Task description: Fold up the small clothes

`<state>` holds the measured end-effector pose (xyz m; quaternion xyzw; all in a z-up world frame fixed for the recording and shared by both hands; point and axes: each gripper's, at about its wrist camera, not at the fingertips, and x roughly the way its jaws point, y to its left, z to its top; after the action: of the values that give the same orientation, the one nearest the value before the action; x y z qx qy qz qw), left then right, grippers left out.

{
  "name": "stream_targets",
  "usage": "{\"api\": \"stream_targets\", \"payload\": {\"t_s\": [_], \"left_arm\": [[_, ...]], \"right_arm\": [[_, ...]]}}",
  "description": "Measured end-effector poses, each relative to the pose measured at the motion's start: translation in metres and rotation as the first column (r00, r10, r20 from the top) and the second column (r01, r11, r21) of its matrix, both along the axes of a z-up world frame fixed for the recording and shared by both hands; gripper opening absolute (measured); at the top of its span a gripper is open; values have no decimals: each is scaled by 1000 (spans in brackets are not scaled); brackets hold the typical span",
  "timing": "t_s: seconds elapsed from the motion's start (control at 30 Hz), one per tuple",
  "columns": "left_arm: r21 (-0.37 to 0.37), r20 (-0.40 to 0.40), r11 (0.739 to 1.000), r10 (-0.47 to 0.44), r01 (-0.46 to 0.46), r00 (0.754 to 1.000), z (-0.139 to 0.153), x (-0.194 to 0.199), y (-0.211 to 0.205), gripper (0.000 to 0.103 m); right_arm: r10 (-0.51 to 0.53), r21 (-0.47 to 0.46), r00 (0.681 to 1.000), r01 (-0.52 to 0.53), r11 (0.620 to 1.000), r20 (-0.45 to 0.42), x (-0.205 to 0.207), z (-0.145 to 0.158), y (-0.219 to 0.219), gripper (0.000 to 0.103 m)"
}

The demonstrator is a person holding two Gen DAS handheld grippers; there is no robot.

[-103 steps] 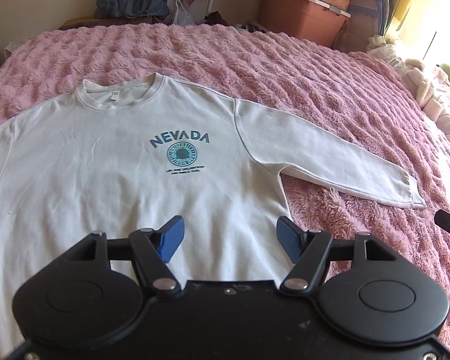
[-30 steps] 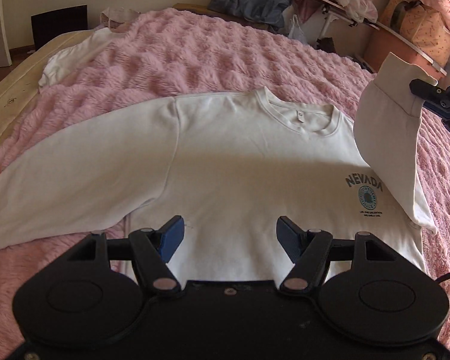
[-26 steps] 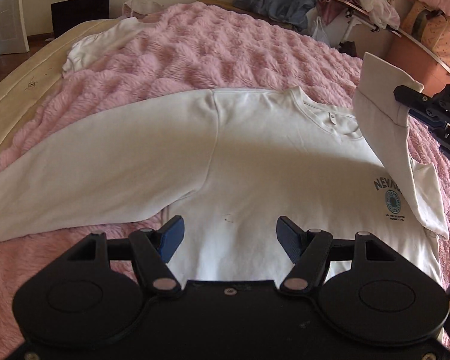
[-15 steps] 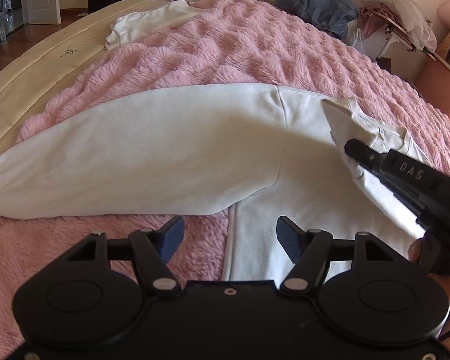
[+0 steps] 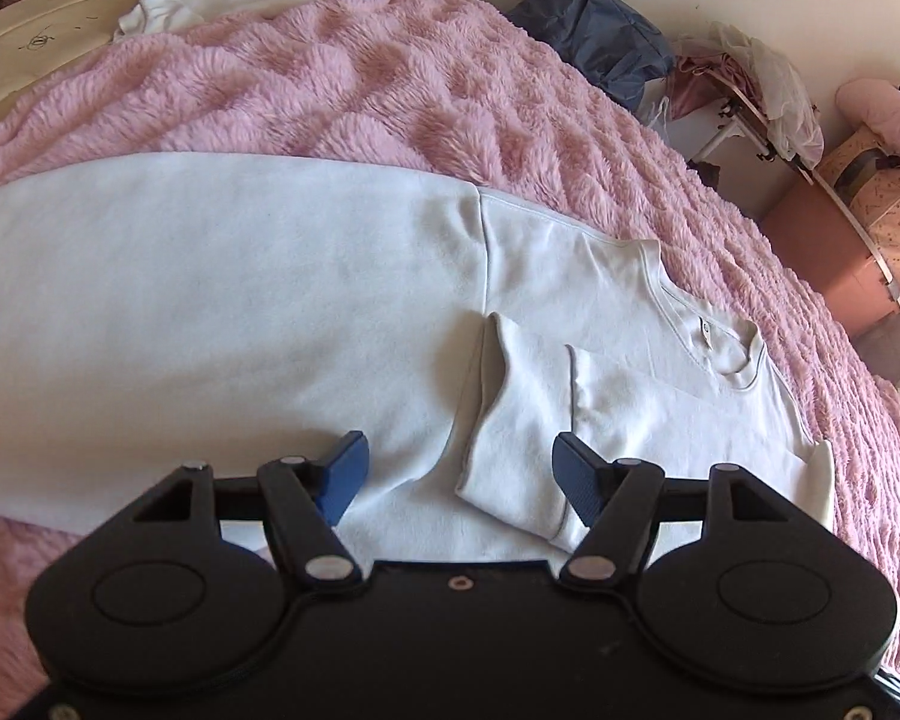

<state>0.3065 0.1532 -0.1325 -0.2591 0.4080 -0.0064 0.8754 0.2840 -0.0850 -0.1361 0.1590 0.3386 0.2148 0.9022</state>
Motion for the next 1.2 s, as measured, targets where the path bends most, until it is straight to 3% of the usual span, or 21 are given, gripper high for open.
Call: {"api": "stream_targets", "payload": {"t_s": [0.13, 0.27, 0.4, 0.47, 0.5, 0.53, 0.67, 0.73, 0.83, 0.9, 0.97, 1.1, 1.2], "left_arm": [[-15, 44, 1000, -27, 28, 999, -10, 23, -6, 68], [-93, 43, 994, -48, 51, 998, -21, 44, -8, 64], [-92, 54, 994, -52, 57, 997, -22, 53, -14, 62], [-99, 58, 992, -72, 78, 996, -21, 54, -17, 42], [-102, 49, 991, -85, 89, 995, -22, 55, -19, 5], [-99, 44, 991, -88, 92, 995, -23, 56, -21, 1], [-100, 90, 990, -89, 98, 992, -20, 51, -23, 1], [-115, 159, 989, -77, 96, 984, -11, 44, -20, 1], [-135, 308, 989, -23, 68, 951, 14, 22, -10, 1], [-117, 326, 993, 13, 26, 945, 22, 12, -5, 1], [-96, 316, 995, 59, -30, 947, 19, 4, -1, 1], [-103, 160, 993, 74, -58, 984, -17, 6, 4, 1], [-105, 118, 992, 77, -65, 990, -35, 7, 5, 1]], "right_arm": [[-94, -141, 994, 100, 985, 52, -19, 13, -56, 47], [-226, -164, 974, 226, 960, 17, -27, 13, -115, 48], [-315, -175, 949, 311, 934, 6, -35, 5, -146, 49], [-335, -167, 942, 329, 929, -4, -36, 1, -152, 49], [-343, -164, 939, 338, 927, -7, -36, -1, -154, 49], [-347, -163, 938, 341, 926, -10, -35, -3, -154, 48], [-363, -184, 932, 358, 916, 5, -34, -6, -155, 48], [-368, -222, 929, 365, 904, 29, -32, -6, -154, 48], [-381, -254, 924, 378, 890, 37, -31, -7, -159, 48], [-396, -256, 918, 391, 884, 32, -31, -8, -164, 49], [-414, -273, 910, 406, 872, 29, -31, -10, -167, 49], [-461, -285, 887, 446, 848, 18, -29, -17, -174, 49], [-488, -293, 872, 474, 830, 30, -27, -20, -176, 49]]}}
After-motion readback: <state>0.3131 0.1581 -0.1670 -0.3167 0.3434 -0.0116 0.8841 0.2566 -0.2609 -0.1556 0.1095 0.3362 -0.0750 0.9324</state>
